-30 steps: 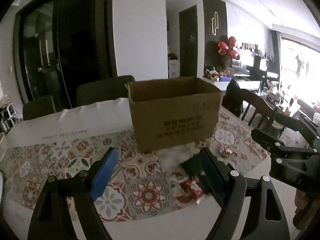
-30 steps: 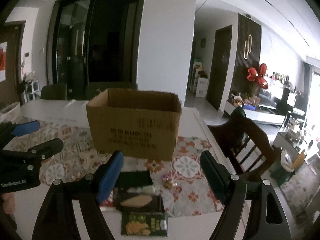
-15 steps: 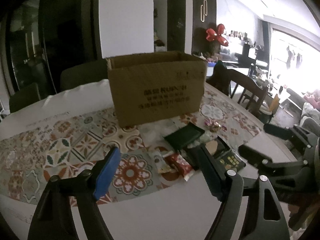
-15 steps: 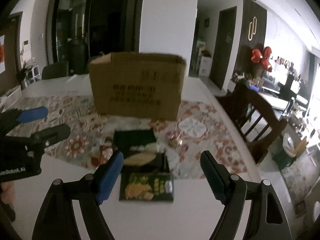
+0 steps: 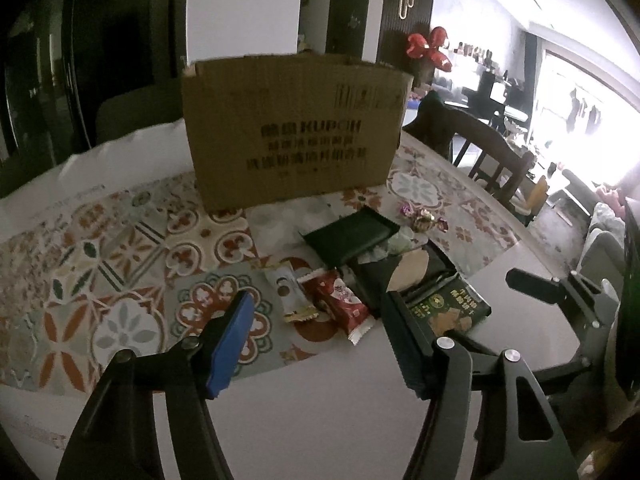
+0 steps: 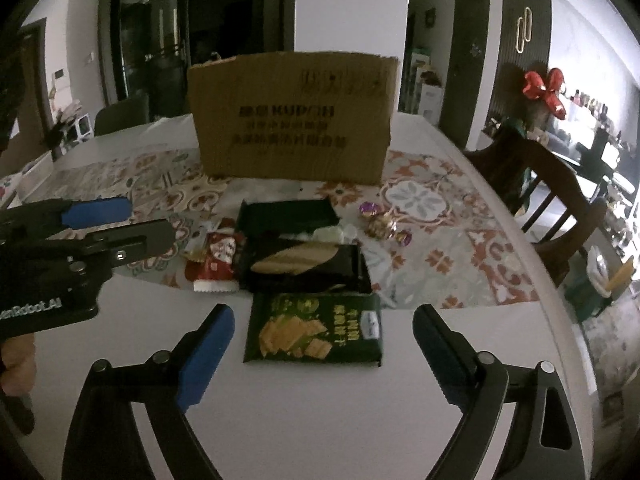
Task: Organize snacks
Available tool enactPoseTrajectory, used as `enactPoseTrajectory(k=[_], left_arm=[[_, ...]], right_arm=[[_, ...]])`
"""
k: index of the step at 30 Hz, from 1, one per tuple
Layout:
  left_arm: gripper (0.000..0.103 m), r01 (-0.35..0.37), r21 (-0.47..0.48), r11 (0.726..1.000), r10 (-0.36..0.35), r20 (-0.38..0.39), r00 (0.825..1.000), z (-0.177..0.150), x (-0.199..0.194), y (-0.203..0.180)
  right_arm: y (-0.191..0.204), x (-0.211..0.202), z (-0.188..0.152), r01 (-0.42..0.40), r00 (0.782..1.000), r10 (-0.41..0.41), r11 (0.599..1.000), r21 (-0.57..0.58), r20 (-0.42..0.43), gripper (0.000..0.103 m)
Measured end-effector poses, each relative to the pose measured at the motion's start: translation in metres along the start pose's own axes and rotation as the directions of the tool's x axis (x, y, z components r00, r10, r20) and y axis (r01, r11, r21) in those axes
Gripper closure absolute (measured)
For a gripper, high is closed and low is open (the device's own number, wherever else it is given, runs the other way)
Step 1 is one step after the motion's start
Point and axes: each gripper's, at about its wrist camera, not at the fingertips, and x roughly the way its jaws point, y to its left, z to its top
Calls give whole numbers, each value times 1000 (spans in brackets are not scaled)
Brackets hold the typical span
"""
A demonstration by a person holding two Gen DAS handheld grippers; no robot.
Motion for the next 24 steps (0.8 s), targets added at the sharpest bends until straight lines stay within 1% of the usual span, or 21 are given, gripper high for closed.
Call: enactPoseTrajectory(k=[5, 8, 10, 13, 16, 17, 18, 19, 24], left_arm=[[41, 8, -24, 1000, -8, -34, 999, 4, 17, 0], [46, 9, -41, 999, -11, -60, 998, 7, 27, -2], [48, 11, -59, 998, -16, -77, 997, 8, 34, -2], [54, 7, -78, 997, -15, -110, 994, 7, 45, -2], [56, 30, -108, 994, -45, -139, 989, 6, 54, -2], [57, 31, -113, 993, -47, -144, 988, 6, 57, -2], [62, 28, -114, 993, -45, -146, 988, 6, 58, -3], [64, 27, -115, 993, -44, -148, 988, 6, 60, -3], [65, 25, -124, 992, -45, -155, 987, 8, 65, -2]], right_arm=[[-4, 13, -5, -15, 999, 17, 999, 38, -42, 12], [-7, 18, -5, -27, 997, 31, 998, 60, -64, 11], [-8, 20, -4, -23, 997, 28, 997, 71, -72, 11], [-8, 23, -4, -21, 996, 27, 997, 71, -86, 11], [-6, 25, -3, -17, 995, 23, 998, 65, -93, 11], [-6, 25, -3, -14, 995, 20, 998, 61, -94, 11], [-5, 26, -2, -13, 995, 19, 998, 60, -98, 11], [-6, 28, -2, -13, 995, 19, 998, 61, -102, 11], [-5, 34, 0, -4, 992, 11, 998, 58, -124, 11]])
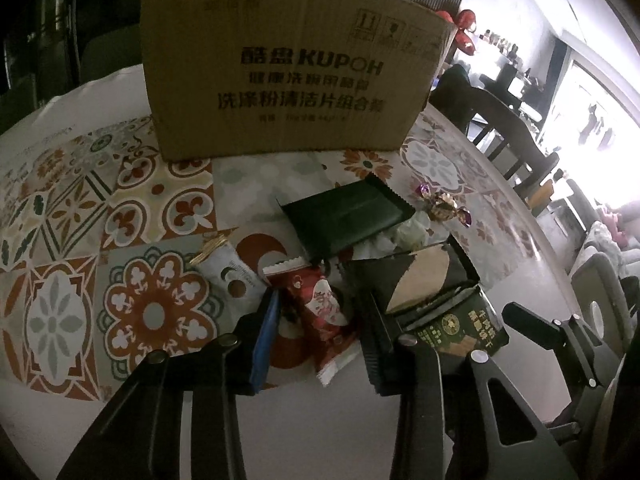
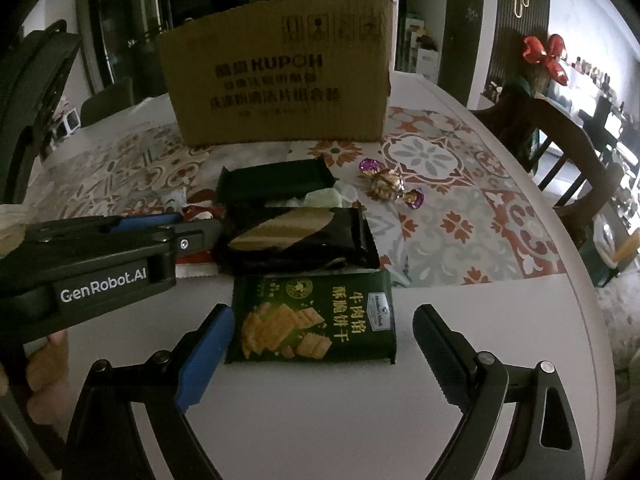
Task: Organize snacks
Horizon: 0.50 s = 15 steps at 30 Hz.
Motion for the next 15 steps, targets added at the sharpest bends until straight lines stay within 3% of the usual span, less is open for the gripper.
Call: enactPoseTrajectory(k=[12, 15], left_arm=[[72, -33, 8, 999, 34, -20, 999, 0, 1, 2], [72, -35, 2, 999, 35, -34, 999, -3, -1, 4]], right_arm=[[1, 6, 2, 2, 1000, -2, 1000, 11, -24, 12], [0, 5, 2, 8, 1000, -7, 1000, 11, -20, 18]])
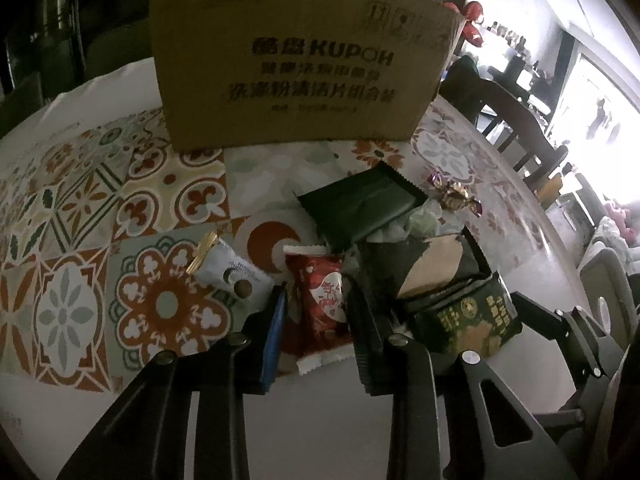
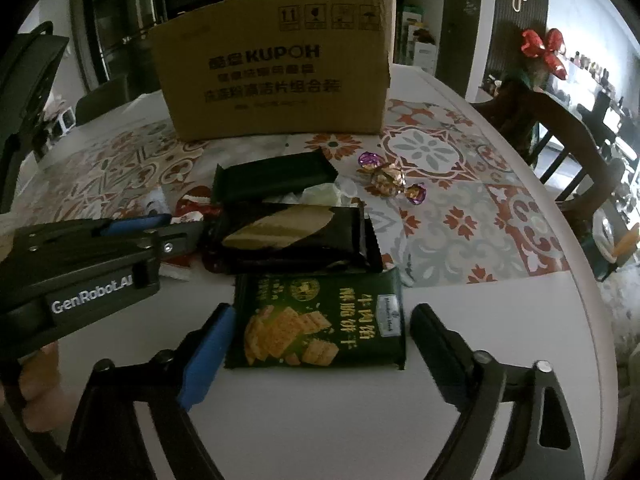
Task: Organize snacks
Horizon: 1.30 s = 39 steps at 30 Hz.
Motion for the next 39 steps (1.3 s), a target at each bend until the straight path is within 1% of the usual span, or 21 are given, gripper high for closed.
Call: enactPoseTrajectory(k=[8, 10, 15, 19, 23, 28, 34, 39], left_arm=[[72, -21, 23, 1000, 21, -1, 1000, -2, 0, -3], [77, -22, 19, 1000, 22, -3, 1000, -3, -1, -2], [80, -14, 11, 1000, 14, 4, 1000, -10, -5, 0], [80, -10, 6, 1000, 10, 11, 1000, -13, -10, 1], [80, -11, 27, 1000, 10, 37, 999, -16, -20, -3], [80, -2, 39, 999, -1, 62, 998, -20, -35, -8], [80, 4, 51, 999, -9, 115, 993, -21, -58, -15], [80, 4, 63, 998, -15, 176, 984, -18, -79, -20]], right_arm=[[1, -1, -1, -1, 1000, 1, 1000, 3, 5, 23], [0, -2, -2, -1, 1000, 1, 1000, 7, 7, 24], [-1, -4, -3, 0, 1000, 0, 1000, 11, 12, 25], [-1, -7, -5, -4, 1000, 4, 1000, 15, 17, 27], [-4, -11, -7, -10, 1000, 9, 999, 30, 23, 27], [-8, -22, -8, -22, 999, 20, 999, 49, 50, 28], [-8, -44, -4, -27, 994, 21, 998, 55, 110, 28], [-8, -63, 3, -22, 986, 12, 998, 57, 166, 28]])
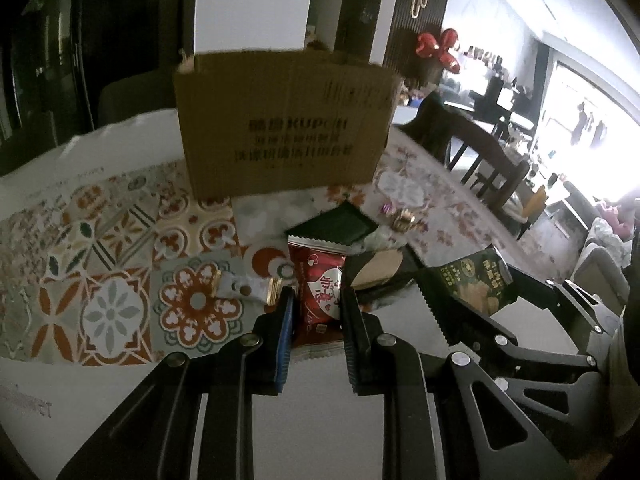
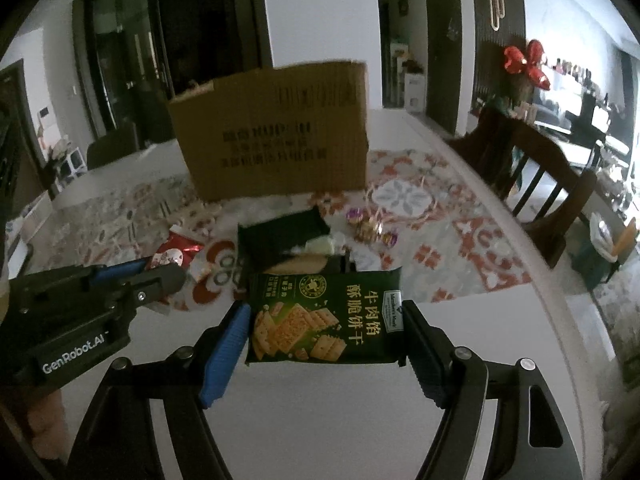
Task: Organize snacks
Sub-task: 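Grasp the red wrapper with the left tool while the right tool grasps the green cracker pack, then carry both held snacks into the cardboard box and open both tools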
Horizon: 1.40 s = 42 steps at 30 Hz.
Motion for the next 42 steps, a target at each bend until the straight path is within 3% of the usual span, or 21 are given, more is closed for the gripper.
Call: enactPoseTrajectory(k=[10, 20, 29, 42], left_arm=[[80, -8, 36, 999, 4, 117, 993, 14, -37, -10], [80, -39, 66, 997, 23, 232, 972, 36, -63, -10], [80, -49, 61, 997, 27, 316, 948, 69, -77, 0], [80, -54, 65, 996, 27, 366, 930, 128, -67, 12]], right_arm=[[-4, -32, 22, 9, 993, -11, 1000, 16, 118, 28], [-5, -51, 49, -2, 975, -3, 1000, 23, 222, 28], [-6, -55, 78, -15, 953, 7, 1000, 23, 302, 28], [-5, -33, 143, -70, 936, 67, 998, -4, 344, 28]])
